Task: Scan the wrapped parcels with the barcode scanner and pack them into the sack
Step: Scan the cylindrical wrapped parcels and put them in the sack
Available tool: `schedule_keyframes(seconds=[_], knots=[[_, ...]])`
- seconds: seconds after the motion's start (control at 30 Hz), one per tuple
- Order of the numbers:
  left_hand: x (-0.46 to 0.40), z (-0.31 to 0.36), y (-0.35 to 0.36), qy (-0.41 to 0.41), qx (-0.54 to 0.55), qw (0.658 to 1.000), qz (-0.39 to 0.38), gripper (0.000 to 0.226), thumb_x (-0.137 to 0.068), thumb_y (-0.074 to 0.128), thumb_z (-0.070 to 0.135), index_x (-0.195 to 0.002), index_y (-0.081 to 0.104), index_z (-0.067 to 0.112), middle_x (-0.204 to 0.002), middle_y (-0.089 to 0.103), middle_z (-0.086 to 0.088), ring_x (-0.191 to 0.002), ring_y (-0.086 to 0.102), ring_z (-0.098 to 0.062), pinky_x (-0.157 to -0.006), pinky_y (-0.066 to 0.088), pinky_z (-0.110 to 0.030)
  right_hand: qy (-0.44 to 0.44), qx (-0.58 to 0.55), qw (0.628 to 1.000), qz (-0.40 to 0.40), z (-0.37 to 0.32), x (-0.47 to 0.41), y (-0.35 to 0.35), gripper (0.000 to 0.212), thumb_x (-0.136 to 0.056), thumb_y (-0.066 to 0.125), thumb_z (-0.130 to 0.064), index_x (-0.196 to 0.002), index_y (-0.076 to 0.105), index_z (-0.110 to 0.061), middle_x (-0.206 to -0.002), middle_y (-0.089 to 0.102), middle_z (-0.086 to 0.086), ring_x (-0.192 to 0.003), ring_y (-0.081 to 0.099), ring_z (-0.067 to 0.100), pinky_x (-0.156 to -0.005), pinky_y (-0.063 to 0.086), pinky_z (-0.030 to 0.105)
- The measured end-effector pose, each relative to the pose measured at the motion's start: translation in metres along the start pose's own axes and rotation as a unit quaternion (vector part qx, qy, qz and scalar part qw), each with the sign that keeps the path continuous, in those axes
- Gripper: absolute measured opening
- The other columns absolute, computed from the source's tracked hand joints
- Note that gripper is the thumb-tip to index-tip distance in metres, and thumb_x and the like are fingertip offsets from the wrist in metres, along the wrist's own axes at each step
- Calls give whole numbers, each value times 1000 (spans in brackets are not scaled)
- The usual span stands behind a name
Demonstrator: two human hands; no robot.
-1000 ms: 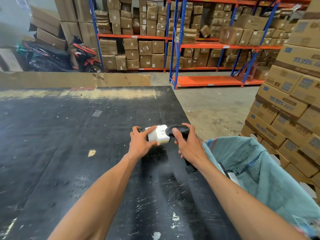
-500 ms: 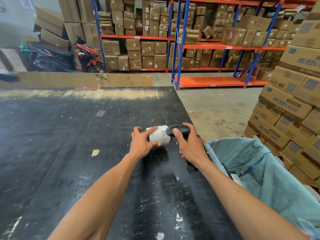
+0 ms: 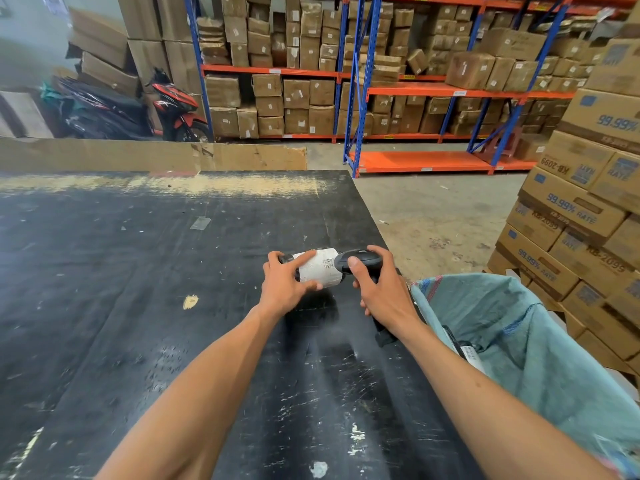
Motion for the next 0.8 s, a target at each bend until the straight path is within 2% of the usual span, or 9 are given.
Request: schedule_keyframes(seconds=[0.07, 0.17, 0.23, 0.33, 0.4, 0.47, 0.57, 0.7, 0.8], knots=[[-1, -2, -3, -13, 28, 999, 13, 74, -75, 88, 39, -141, 55, 45, -128, 25, 3, -132, 28, -24, -115, 32, -40, 5, -7, 1000, -4, 0, 1, 0, 52, -93, 56, -72, -134, 36, -49, -104, 72, 1, -75, 68, 19, -54, 55, 26], [-2, -14, -15, -69, 112, 989, 61, 71, -77, 88, 33, -140, 57, 43, -127, 29, -1, -132, 39, -30, -118, 34, -40, 23, -11, 1000, -10, 2, 1, 4, 57, -90, 57, -74, -136, 37, -45, -99, 73, 2, -57, 68, 10, -48, 53, 22], [-2, -21, -24, -94, 147, 981, 86, 72, -76, 88, 37, -141, 56, 42, -128, 30, -3, -129, 43, -31, -117, 36, -42, 50, 5, 998, -23, 10, 4, 12, 61, -90, 60, -72, -137, 38, -39, -97, 73, 4, -51, 68, 8, -46, 53, 21], [0, -27, -38, -99, 142, 980, 99, 73, -76, 88, 40, -141, 56, 43, -129, 30, -2, -131, 40, -31, -117, 36, -45, 99, 13, 994, -55, 27, 13, 31, 55, -96, 62, -63, -132, 39, -30, -104, 70, 10, -54, 74, 19, -48, 60, 29], [3, -31, -44, -94, 136, 981, 99, 72, -76, 87, 39, -141, 56, 44, -128, 29, -1, -132, 39, -31, -117, 35, -45, 116, 50, 989, -70, 38, 24, 47, 51, -99, 58, -62, -129, 42, -23, -105, 68, 8, -56, 76, 24, -58, 64, 36], [9, -33, -46, -85, 129, 983, 95, 72, -77, 88, 37, -140, 56, 45, -127, 28, 0, -132, 38, -30, -117, 35, -46, 117, 145, 979, -86, 47, 33, 63, 57, -101, 50, -67, -132, 44, -20, -106, 69, 7, -69, 79, 29, -75, 63, 40], [19, -30, -43, -58, 121, 988, 81, 71, -77, 88, 35, -139, 55, 47, -130, 29, -1, -132, 37, -31, -116, 37, -46, 113, 244, 959, -93, 57, 42, 77, 65, -101, 42, -70, -140, 40, -18, -117, 70, 14, -103, 71, 40, -96, 55, 47], [29, -24, -35, -42, 129, 989, 66, 71, -76, 88, 35, -136, 53, 53, -134, 30, -4, -133, 39, -32, -115, 39, -48, 103, 314, 939, -91, 52, 41, 78, 73, -100, 34, -76, -146, 40, -20, -127, 67, 15, -119, 63, 40, -93, 43, 47], [31, -13, -27, -38, 150, 986, 65, 70, -76, 88, 36, -132, 52, 57, -133, 31, -3, -132, 40, -30, -112, 42, -46, 95, 285, 952, -51, 41, 28, 60, 82, -97, 29, -80, -156, 33, -23, -147, 54, 17, -136, 52, 39, -106, 39, 51]])
Point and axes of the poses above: each hand's wrist, its own x-axis away from the middle knuckle, its own y-axis out of the palm, z = x × y, the point moved 9 cm from there along -x, towards the middle knuckle
